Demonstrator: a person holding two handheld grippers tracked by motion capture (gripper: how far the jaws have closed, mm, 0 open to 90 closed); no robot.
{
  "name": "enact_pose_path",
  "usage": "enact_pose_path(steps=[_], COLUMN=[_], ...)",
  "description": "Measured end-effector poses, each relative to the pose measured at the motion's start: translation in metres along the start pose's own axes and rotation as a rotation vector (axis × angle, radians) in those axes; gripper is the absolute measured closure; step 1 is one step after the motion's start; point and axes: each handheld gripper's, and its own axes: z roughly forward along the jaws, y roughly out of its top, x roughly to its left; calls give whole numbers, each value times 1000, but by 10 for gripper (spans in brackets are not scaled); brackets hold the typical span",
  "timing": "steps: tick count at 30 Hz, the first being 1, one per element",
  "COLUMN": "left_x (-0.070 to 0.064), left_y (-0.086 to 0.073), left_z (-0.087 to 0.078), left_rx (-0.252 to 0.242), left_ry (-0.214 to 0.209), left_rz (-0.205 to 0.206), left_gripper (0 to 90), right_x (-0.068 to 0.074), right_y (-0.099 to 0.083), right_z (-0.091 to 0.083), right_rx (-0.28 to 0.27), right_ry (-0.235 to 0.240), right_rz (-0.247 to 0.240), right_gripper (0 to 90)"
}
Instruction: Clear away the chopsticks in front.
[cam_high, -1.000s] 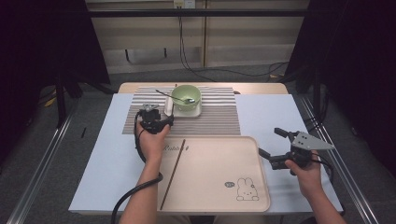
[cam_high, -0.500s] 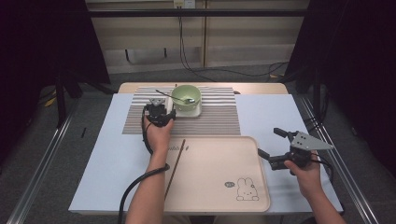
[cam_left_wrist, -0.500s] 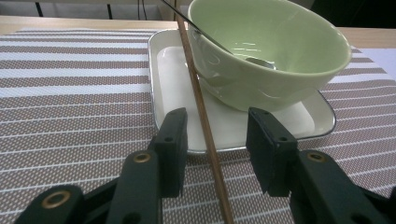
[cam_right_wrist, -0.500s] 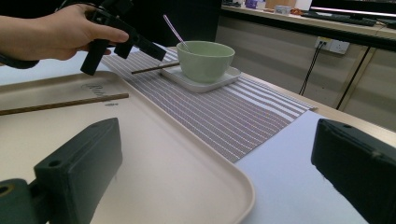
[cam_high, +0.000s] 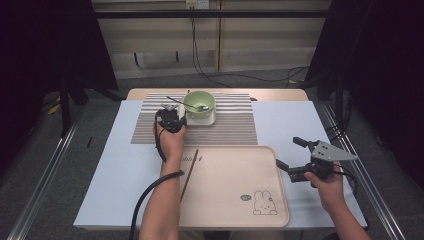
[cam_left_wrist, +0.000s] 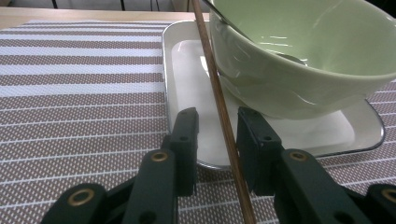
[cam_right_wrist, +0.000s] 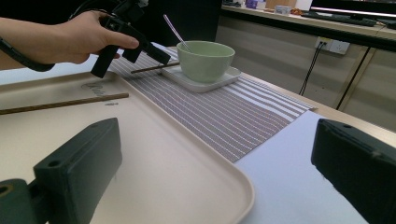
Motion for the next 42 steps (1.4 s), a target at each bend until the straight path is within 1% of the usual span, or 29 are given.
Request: enact_pose_path(steps=[1, 2, 4, 5, 6, 7, 9, 11, 12, 13, 15, 16, 17, 18, 19, 21, 22, 23, 25, 26, 29, 33, 35, 37, 38, 39, 40, 41, 42], left_x=[-1, -2, -4, -4, -6, -7, -9, -10, -10, -11, -11, -11, -10, -10, -9, -9, -8, -8, -9, -9, -8, -5, -4, -3, -2, -1, -1, 0, 0], left_y=[1, 1, 3, 3, 4, 4, 5, 5, 5, 5, 5, 5, 5, 5, 6, 7, 7, 8, 9, 9, 8, 6, 4, 1, 0, -1, -2, -3, -3], left_z=[1, 2, 4, 5, 6, 7, 10, 12, 13, 14, 15, 15, 15, 14, 14, 13, 12, 11, 7, 5, -2, -11, -16, -21, -24, -26, -29, -32, -36], left_rx=[0, 0, 3, 8, 13, 18, 21, 25, 29, 28, 38, 40, 42, 43, 42, 52, 59, 59, 68, 62, 58, 60, 60, 64, 68, 72, 68, 63, 63], left_ry=[-7, 1, -10, -12, -2, -9, 3, 3, 8, 5, 19, 13, 21, 38, 40, 43, 35, 35, 46, 38, 32, 20, -1, -8, -6, -14, -12, -24, -27], left_rz=[-1, 0, -6, 3, 8, 2, -4, -21, -4, -9, -22, -31, -46, -83, -100, -104, -109, -115, -118, -135, -154, -167, -186, -192, -188, -182, -181, -188, -185], left_gripper=[696, 697, 704, 711, 718, 727, 742, 751, 751, 763, 800, 820, 835, 850, 858, 860, 861, 861, 862, 862, 862, 863, 862, 863, 863, 863, 863, 863, 863], right_x=[0, 0, 0, 0, 0, 0, 0, 0, 0, 0, 0, 0, 0, 0, 0, 1, 1, 0, 0, 0, 0, 1, 1, 0, 1, 0, 1, 0, 0], right_y=[0, 0, 0, 0, 0, 0, 0, 0, 0, 0, 0, 0, 0, 0, 0, 0, 0, 0, 0, 0, 0, 0, 0, 1, 1, 1, 1, 1, 1], right_z=[0, 0, 0, 0, 0, 0, -1, -1, -1, -1, -1, -1, -1, -2, -2, -2, -2, -2, -2, -2, -2, -2, -2, -3, -3, -3, -3, -3, -3], right_rx=[0, 2, 0, 2, 0, -1, 1, 1, -1, -2, 0, -1, -1, 0, 2, 2, -3, 2, 1, -1, -1, 4, 0, -4, -4, -5, -5, -3, -5], right_ry=[-4, 0, -2, -1, -2, -3, 2, 1, -2, -4, 0, -5, -6, -7, -7, -10, -13, -4, -6, -7, -8, 1, -3, -12, -11, -11, -12, -8, -8], right_rz=[8, 9, 8, 8, 6, 4, 6, 3, 5, 10, 5, 2, -3, -4, 4, 5, 6, 0, 2, -1, -1, 2, 7, 4, 6, 6, 5, 3, 2], right_gripper=[14, 14, 14, 14, 14, 14, 14, 13, 14, 14, 14, 14, 14, 14, 13, 14, 14, 14, 14, 14, 14, 14, 14, 14, 14, 14, 14, 14, 14])
